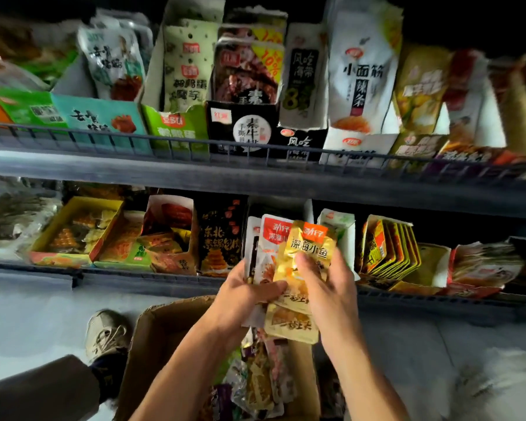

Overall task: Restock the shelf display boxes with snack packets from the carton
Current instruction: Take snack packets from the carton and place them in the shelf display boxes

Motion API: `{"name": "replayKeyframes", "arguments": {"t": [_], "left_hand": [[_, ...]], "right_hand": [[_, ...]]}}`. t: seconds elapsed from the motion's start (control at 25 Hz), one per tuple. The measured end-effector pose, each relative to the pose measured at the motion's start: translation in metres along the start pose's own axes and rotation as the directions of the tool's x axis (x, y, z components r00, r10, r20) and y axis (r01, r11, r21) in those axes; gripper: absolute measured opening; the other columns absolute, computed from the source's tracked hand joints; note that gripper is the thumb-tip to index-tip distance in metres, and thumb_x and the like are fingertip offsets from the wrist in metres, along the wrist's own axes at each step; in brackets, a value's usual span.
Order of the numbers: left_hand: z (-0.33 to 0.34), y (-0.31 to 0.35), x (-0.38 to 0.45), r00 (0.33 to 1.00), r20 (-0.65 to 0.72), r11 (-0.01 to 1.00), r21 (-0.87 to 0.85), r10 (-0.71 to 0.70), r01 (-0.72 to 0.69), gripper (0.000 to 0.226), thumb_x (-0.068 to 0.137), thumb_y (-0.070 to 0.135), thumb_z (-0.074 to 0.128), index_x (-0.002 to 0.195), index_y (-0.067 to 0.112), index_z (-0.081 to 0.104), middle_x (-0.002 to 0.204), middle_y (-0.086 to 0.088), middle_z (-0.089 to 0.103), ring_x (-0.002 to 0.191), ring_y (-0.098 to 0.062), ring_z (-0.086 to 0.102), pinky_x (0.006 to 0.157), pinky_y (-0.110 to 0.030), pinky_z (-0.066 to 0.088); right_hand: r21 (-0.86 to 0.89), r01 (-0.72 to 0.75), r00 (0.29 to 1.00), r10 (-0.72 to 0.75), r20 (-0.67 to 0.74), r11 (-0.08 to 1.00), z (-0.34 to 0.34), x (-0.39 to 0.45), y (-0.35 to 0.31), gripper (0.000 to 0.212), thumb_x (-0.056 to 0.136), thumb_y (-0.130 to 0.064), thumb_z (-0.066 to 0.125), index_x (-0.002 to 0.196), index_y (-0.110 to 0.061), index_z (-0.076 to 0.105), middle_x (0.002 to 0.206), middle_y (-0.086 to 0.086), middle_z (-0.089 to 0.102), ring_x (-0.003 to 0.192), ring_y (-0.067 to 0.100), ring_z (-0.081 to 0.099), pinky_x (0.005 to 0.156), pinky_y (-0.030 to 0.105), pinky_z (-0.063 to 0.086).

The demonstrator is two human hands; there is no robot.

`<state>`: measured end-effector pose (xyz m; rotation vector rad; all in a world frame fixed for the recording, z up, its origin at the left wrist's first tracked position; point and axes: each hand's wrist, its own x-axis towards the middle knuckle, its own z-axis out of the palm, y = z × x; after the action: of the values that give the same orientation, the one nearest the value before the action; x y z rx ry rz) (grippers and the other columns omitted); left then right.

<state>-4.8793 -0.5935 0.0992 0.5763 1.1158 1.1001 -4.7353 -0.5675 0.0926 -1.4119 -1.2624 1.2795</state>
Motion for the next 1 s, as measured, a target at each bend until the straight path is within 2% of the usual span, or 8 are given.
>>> {"name": "replayKeyframes", "arguments": {"t": [0.08,0.16,0.28,0.44,0.56,0.68,0.88,1.0], "left_hand": [[0.029,0.021,0.005,0.995,0.019,0.995,0.031,0.095,-0.095,0.036,0.082,-0.01,0.067,0.115,0.001,0.06,0.102,-0.023,0.073,0.091,-0.04,0.071,0.077,-0.052,0.058],[0.064,0.042,0.011,0.981,0.061,0.98,0.068,0.185,-0.189,0.032,0.082,-0.01,0.066,0.11,0.005,0.062,0.097,-0.019,0.075,0.088,-0.036,0.073,0.074,-0.049,0.06],[0.119,0.064,0.019,0.956,0.163,0.962,0.083,0.244,-0.26,0.025,0.087,-0.002,0.066,0.109,0.009,0.065,0.099,-0.016,0.075,0.091,-0.034,0.073,0.075,-0.047,0.061],[0.188,0.076,0.035,0.909,0.228,0.912,0.141,0.349,-0.385,0.022,0.091,-0.003,0.061,0.107,0.012,0.067,0.097,-0.013,0.076,0.089,-0.029,0.073,0.065,-0.033,0.06],[0.224,0.076,0.05,0.919,0.208,0.922,0.127,0.335,-0.365,0.018,0.096,0.008,0.057,0.104,0.015,0.072,0.098,-0.011,0.076,0.095,-0.031,0.072,0.081,-0.047,0.06],[0.245,0.077,0.066,0.941,0.175,0.945,0.099,0.291,-0.311,0.019,0.1,0.017,0.054,0.107,0.019,0.071,0.1,-0.012,0.076,0.094,-0.035,0.072,0.085,-0.055,0.057],[0.254,0.092,0.084,0.949,0.148,0.958,0.016,0.28,-0.286,0.021,0.096,0.018,0.058,0.116,0.015,0.063,0.095,-0.016,0.075,0.075,-0.037,0.073,0.063,-0.042,0.058],[0.251,0.09,0.086,0.954,0.14,0.962,0.024,0.265,-0.271,0.025,0.092,0.019,0.061,0.117,0.015,0.063,0.096,-0.016,0.075,0.078,-0.039,0.072,0.061,-0.041,0.058]], "right_hand": [[-0.186,0.068,0.994,-0.082,-0.071,0.98,-0.024,0.01,-0.031,0.045,0.086,-0.068,0.056,0.122,-0.041,0.05,0.117,-0.018,0.059,0.1,-0.006,0.06,0.083,0.022,0.055],[-0.236,0.049,0.993,-0.074,-0.097,0.97,-0.056,0.022,-0.061,0.046,0.083,-0.071,0.055,0.114,-0.038,0.054,0.109,-0.019,0.061,0.095,-0.003,0.061,0.079,0.023,0.055],[0.017,0.097,0.986,-0.094,-0.139,0.995,-0.103,0.04,-0.092,0.05,0.072,-0.061,0.072,0.112,-0.035,0.061,0.112,-0.004,0.071,0.102,0.018,0.07,0.086,0.046,0.058],[0.343,0.073,0.997,-0.075,-0.009,0.936,-0.158,0.042,-0.124,0.027,0.088,-0.011,0.069,0.114,-0.019,0.066,0.105,0.005,0.076,0.1,0.025,0.072,0.083,0.043,0.057],[0.092,-0.017,1.0,0.016,0.021,0.996,-0.199,0.043,-0.135,0.014,0.094,-0.026,0.064,0.106,-0.031,0.07,0.097,-0.011,0.076,0.092,0.005,0.071,0.087,0.037,0.053],[-0.208,0.071,0.992,-0.09,-0.084,0.976,-0.246,0.057,-0.155,0.005,0.094,-0.031,0.064,0.096,-0.029,0.069,0.088,-0.019,0.074,0.078,-0.008,0.067,0.071,0.021,0.047],[-0.108,0.329,0.751,-0.329,-0.572,0.938,-0.335,0.128,-0.179,0.005,0.093,-0.012,0.067,0.098,-0.014,0.069,0.079,-0.002,0.071,0.053,-0.002,0.061,0.047,0.012,0.044],[-0.149,0.222,0.809,-0.267,-0.524,0.964,-0.358,0.166,-0.162,0.008,0.091,-0.011,0.069,0.095,-0.016,0.064,0.094,0.006,0.073,0.067,0.008,0.071,0.06,0.022,0.056]]}}
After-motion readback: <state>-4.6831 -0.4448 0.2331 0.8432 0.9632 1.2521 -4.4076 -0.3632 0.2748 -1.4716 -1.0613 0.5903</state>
